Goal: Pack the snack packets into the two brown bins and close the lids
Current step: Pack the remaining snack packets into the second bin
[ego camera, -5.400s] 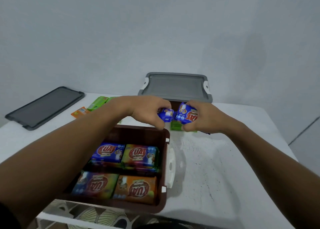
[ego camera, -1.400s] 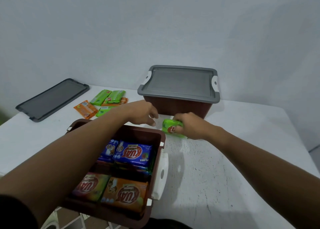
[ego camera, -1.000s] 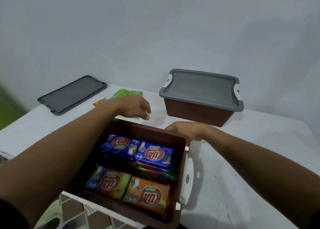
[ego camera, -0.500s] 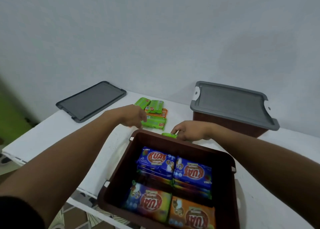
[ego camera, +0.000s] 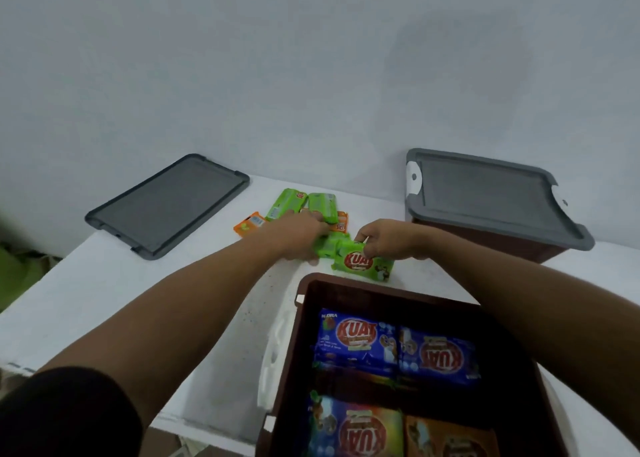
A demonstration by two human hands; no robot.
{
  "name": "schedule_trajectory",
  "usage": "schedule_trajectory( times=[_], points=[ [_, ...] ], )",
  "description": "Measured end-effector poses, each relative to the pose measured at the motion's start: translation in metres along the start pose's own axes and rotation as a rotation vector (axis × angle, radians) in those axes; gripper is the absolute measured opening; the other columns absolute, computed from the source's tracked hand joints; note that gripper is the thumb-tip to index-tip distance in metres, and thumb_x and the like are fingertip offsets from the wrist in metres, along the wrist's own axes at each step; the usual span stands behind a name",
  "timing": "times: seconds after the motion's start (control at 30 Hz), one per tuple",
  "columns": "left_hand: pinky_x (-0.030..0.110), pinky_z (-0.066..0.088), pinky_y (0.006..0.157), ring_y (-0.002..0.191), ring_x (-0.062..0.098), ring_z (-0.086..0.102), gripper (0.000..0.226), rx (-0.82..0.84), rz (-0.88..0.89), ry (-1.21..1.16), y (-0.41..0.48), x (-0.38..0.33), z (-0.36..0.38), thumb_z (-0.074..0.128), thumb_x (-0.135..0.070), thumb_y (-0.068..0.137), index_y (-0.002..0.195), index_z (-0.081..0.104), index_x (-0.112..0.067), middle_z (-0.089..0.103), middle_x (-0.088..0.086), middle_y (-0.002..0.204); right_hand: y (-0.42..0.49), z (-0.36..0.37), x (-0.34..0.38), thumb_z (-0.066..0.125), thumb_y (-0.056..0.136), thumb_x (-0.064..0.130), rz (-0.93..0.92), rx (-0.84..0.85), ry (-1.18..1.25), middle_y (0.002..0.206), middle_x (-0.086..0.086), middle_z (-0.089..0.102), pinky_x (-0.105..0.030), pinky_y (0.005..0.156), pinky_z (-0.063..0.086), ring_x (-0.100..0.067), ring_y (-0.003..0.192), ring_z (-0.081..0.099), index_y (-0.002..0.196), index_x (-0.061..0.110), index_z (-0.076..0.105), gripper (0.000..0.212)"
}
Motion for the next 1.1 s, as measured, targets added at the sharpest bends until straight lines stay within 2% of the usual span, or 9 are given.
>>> schedule_trajectory(
  times=[0.13, 0.3, 0.4, 0.43, 0.5, 0.6, 0.8, 1.0, 1.1],
  points=[
    [0.038, 0.049, 0.093, 0.114, 0.029, 0.061, 0.050, -0.044, 0.098, 0.035, 0.005, -0.006, -0.012, 0.066, -0.034, 0.094, 0.140, 0.054, -0.017, 0.062, 0.010, 0.126, 0.000, -0.002, -0.004, 0.059, 0.091, 0.012, 0.013, -0.024, 0.030, 0.111, -0.006, 0.067, -0.032, 0.079, 0.057, -0.020, 0.098, 0.067, 0.113, 0.016, 0.069, 0.024],
    [0.037, 0.046, 0.081, 0.107, 0.034, 0.061, 0.045, 0.000, 0.004, -0.218, 0.001, -0.003, -0.022, 0.048, -0.024, 0.103, 0.145, 0.039, -0.009, 0.062, 0.019, 0.122, -0.009, -0.008, -0.001, 0.051, 0.096, 0.016, 0.014, -0.045, 0.016, 0.107, -0.004, 0.065, -0.035, 0.082, 0.057, -0.019, 0.096, 0.065, 0.107, 0.014, 0.066, 0.019],
    [0.037, 0.043, 0.078, 0.095, 0.026, 0.057, 0.050, -0.010, -0.013, -0.328, -0.005, 0.000, -0.024, 0.051, -0.042, 0.100, 0.138, 0.040, -0.011, 0.064, 0.014, 0.117, -0.018, -0.015, 0.003, 0.046, 0.097, 0.027, 0.005, -0.160, -0.074, 0.099, -0.001, 0.060, -0.032, 0.071, 0.051, -0.021, 0.091, 0.060, 0.100, 0.017, 0.058, 0.016],
    [0.037, 0.044, 0.078, 0.096, 0.024, 0.058, 0.063, -0.026, -0.001, -0.351, -0.008, 0.000, -0.027, 0.059, -0.056, 0.093, 0.135, 0.040, -0.014, 0.064, 0.009, 0.116, -0.022, -0.018, 0.003, 0.051, 0.095, 0.036, 0.009, -0.189, -0.105, 0.099, -0.001, 0.061, -0.033, 0.073, 0.050, -0.021, 0.091, 0.060, 0.104, 0.018, 0.056, 0.021],
    [0.040, 0.050, 0.082, 0.095, 0.022, 0.060, 0.089, -0.067, 0.007, -0.339, -0.013, -0.002, -0.034, 0.073, -0.072, 0.072, 0.134, 0.036, -0.020, 0.063, -0.001, 0.109, -0.033, -0.021, 0.003, 0.068, 0.083, 0.054, -0.002, -0.199, -0.118, 0.102, 0.002, 0.062, -0.033, 0.076, 0.053, -0.017, 0.091, 0.062, 0.117, 0.022, 0.049, 0.051],
    [0.046, 0.055, 0.074, 0.079, 0.021, 0.061, 0.075, -0.200, 0.022, -0.236, -0.020, -0.010, -0.046, 0.079, -0.061, 0.066, 0.120, 0.039, -0.027, 0.064, -0.003, 0.090, -0.048, -0.020, 0.006, 0.078, 0.070, 0.062, -0.073, -0.261, -0.292, 0.104, 0.002, 0.064, -0.035, 0.076, 0.056, -0.018, 0.089, 0.063, 0.129, 0.022, 0.041, 0.080],
    [0.039, 0.054, 0.065, 0.076, 0.019, 0.062, 0.056, -0.274, 0.061, -0.255, -0.046, -0.031, -0.069, 0.079, -0.046, 0.068, 0.110, 0.048, -0.027, 0.063, -0.004, 0.087, -0.083, -0.024, 0.007, 0.075, 0.070, 0.050, -0.140, -0.375, -0.393, 0.082, 0.007, 0.058, -0.033, 0.062, 0.050, -0.021, 0.075, 0.059, 0.118, 0.024, 0.043, 0.063],
    [0.030, 0.046, 0.059, 0.072, 0.012, 0.062, 0.052, -0.267, 0.094, -0.275, -0.085, -0.064, -0.090, 0.083, -0.045, 0.072, 0.109, 0.050, -0.033, 0.063, -0.008, 0.083, -0.137, -0.027, 0.005, 0.077, 0.066, 0.048, -0.193, -0.359, -0.375, 0.089, 0.001, 0.065, -0.039, 0.069, 0.055, -0.021, 0.079, 0.062, 0.108, 0.023, 0.050, 0.056],
    [0.031, 0.047, 0.064, 0.075, 0.007, 0.061, 0.055, -0.230, 0.125, -0.274, -0.104, -0.086, -0.091, 0.082, -0.056, 0.066, 0.108, 0.051, -0.037, 0.063, -0.011, 0.085, -0.164, -0.022, 0.003, 0.079, 0.063, 0.050, -0.206, -0.326, -0.333, 0.089, 0.006, 0.065, -0.037, 0.070, 0.055, -0.015, 0.079, 0.062, 0.107, 0.028, 0.052, 0.056]
  ],
)
Point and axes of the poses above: each hand's wrist, its own y-axis towards the middle knuckle, its own z-axis out of the palm, x = y × z, the point moved 4 cm from there along y, towards the middle knuckle
